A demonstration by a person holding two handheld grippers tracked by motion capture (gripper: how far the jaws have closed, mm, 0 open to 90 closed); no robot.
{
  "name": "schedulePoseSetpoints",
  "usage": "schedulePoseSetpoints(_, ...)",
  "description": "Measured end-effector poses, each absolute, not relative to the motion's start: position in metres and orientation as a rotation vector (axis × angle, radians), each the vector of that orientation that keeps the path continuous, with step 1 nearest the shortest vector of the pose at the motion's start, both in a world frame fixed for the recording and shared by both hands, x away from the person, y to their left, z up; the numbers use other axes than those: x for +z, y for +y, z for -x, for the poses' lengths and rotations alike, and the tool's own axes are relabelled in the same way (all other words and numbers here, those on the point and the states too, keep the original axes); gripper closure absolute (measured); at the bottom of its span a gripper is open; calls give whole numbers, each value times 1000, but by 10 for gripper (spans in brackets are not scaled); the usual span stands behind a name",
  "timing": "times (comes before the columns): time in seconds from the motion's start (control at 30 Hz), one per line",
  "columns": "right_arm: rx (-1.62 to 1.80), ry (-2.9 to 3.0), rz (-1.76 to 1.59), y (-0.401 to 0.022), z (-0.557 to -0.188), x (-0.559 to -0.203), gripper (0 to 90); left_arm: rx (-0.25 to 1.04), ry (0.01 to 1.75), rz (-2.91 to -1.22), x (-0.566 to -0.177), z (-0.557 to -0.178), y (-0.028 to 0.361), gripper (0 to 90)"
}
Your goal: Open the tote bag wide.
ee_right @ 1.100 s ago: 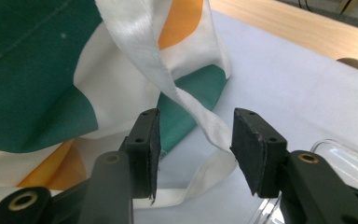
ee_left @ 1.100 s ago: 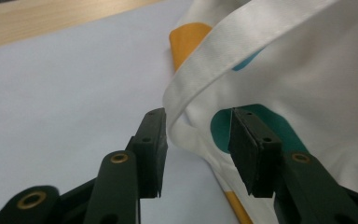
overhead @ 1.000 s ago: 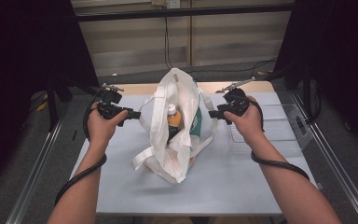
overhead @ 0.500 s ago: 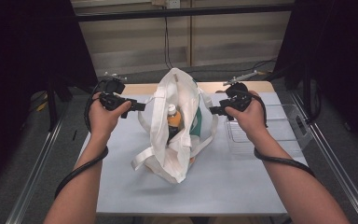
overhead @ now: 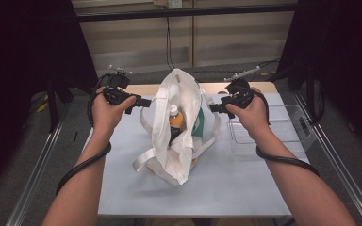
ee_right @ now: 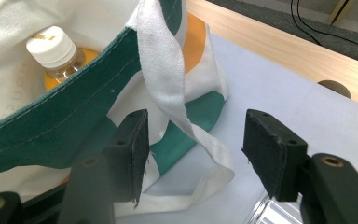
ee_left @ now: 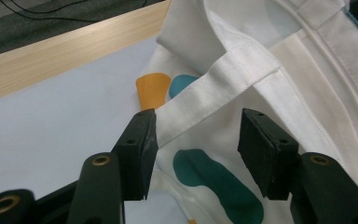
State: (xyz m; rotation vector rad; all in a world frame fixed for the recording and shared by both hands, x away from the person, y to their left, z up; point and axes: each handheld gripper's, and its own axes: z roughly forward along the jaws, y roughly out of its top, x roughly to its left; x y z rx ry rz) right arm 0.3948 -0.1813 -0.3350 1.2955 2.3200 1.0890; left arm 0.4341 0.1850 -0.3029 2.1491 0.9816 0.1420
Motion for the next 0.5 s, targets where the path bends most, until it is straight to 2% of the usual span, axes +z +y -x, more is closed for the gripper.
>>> schedulePoseSetpoints(0.5, 1119, 2309, -1325, -183, -394, -326, 353, 135, 958, -2143, -291, -433, 173, 409)
